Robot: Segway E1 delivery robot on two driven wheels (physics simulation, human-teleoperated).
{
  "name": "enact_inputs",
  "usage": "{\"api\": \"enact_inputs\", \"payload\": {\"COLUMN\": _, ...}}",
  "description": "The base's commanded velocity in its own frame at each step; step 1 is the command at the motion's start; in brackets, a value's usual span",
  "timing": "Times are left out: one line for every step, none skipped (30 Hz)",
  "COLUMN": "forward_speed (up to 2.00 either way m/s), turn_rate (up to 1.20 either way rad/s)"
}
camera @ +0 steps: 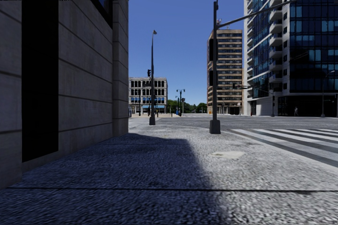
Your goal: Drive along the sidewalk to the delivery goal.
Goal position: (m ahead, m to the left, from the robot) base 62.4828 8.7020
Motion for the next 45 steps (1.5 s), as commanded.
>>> {"api": "enact_inputs", "payload": {"forward_speed": 1.97, "turn_rate": 0.00}}
{"api": "enact_inputs", "payload": {"forward_speed": 1.97, "turn_rate": 0.00}}
{"api": "enact_inputs", "payload": {"forward_speed": 1.97, "turn_rate": 0.00}}
{"api": "enact_inputs", "payload": {"forward_speed": 1.97, "turn_rate": 0.00}}
{"api": "enact_inputs", "payload": {"forward_speed": 1.97, "turn_rate": 0.00}}
{"api": "enact_inputs", "payload": {"forward_speed": 1.97, "turn_rate": 0.00}}
{"api": "enact_inputs", "payload": {"forward_speed": 1.97, "turn_rate": 0.00}}
{"api": "enact_inputs", "payload": {"forward_speed": 1.97, "turn_rate": 0.00}}
{"api": "enact_inputs", "payload": {"forward_speed": 1.97, "turn_rate": 0.00}}
{"api": "enact_inputs", "payload": {"forward_speed": 1.97, "turn_rate": 0.00}}
{"api": "enact_inputs", "payload": {"forward_speed": 1.97, "turn_rate": 0.00}}
{"api": "enact_inputs", "payload": {"forward_speed": 1.97, "turn_rate": 0.00}}
{"api": "enact_inputs", "payload": {"forward_speed": 1.97, "turn_rate": 0.00}}
{"api": "enact_inputs", "payload": {"forward_speed": 1.97, "turn_rate": 0.00}}
{"api": "enact_inputs", "payload": {"forward_speed": 1.97, "turn_rate": 0.00}}
{"api": "enact_inputs", "payload": {"forward_speed": 1.97, "turn_rate": 0.00}}
{"api": "enact_inputs", "payload": {"forward_speed": 1.97, "turn_rate": 0.00}}
{"api": "enact_inputs", "payload": {"forward_speed": 1.97, "turn_rate": 0.00}}
{"api": "enact_inputs", "payload": {"forward_speed": 1.97, "turn_rate": 0.00}}
{"api": "enact_inputs", "payload": {"forward_speed": 1.97, "turn_rate": 0.00}}
{"api": "enact_inputs", "payload": {"forward_speed": 1.97, "turn_rate": 0.00}}
{"api": "enact_inputs", "payload": {"forward_speed": 1.97, "turn_rate": 0.00}}
{"api": "enact_inputs", "payload": {"forward_speed": 1.97, "turn_rate": 0.00}}
{"api": "enact_inputs", "payload": {"forward_speed": 1.97, "turn_rate": 0.00}}
{"api": "enact_inputs", "payload": {"forward_speed": 1.97, "turn_rate": 0.00}}
{"api": "enact_inputs", "payload": {"forward_speed": 1.97, "turn_rate": 0.00}}
{"api": "enact_inputs", "payload": {"forward_speed": 1.97, "turn_rate": 0.00}}
{"api": "enact_inputs", "payload": {"forward_speed": 1.97, "turn_rate": 0.00}}
{"api": "enact_inputs", "payload": {"forward_speed": 1.97, "turn_rate": 0.00}}
{"api": "enact_inputs", "payload": {"forward_speed": 1.97, "turn_rate": 0.00}}
{"api": "enact_inputs", "payload": {"forward_speed": 1.97, "turn_rate": 0.00}}
{"api": "enact_inputs", "payload": {"forward_speed": 1.97, "turn_rate": 0.00}}
{"api": "enact_inputs", "payload": {"forward_speed": 1.97, "turn_rate": 0.00}}
{"api": "enact_inputs", "payload": {"forward_speed": 1.97, "turn_rate": 0.00}}
{"api": "enact_inputs", "payload": {"forward_speed": 1.97, "turn_rate": 0.00}}
{"api": "enact_inputs", "payload": {"forward_speed": 1.97, "turn_rate": 0.00}}
{"api": "enact_inputs", "payload": {"forward_speed": 1.97, "turn_rate": 0.00}}
{"api": "enact_inputs", "payload": {"forward_speed": 1.97, "turn_rate": 0.00}}
{"api": "enact_inputs", "payload": {"forward_speed": 1.97, "turn_rate": 0.00}}
{"api": "enact_inputs", "payload": {"forward_speed": 1.97, "turn_rate": 0.00}}
{"api": "enact_inputs", "payload": {"forward_speed": 1.97, "turn_rate": 0.00}}
{"api": "enact_inputs", "payload": {"forward_speed": 1.97, "turn_rate": 0.00}}
{"api": "enact_inputs", "payload": {"forward_speed": 1.97, "turn_rate": 0.00}}
{"api": "enact_inputs", "payload": {"forward_speed": 1.97, "turn_rate": 0.00}}
{"api": "enact_inputs", "payload": {"forward_speed": 1.97, "turn_rate": 0.00}}
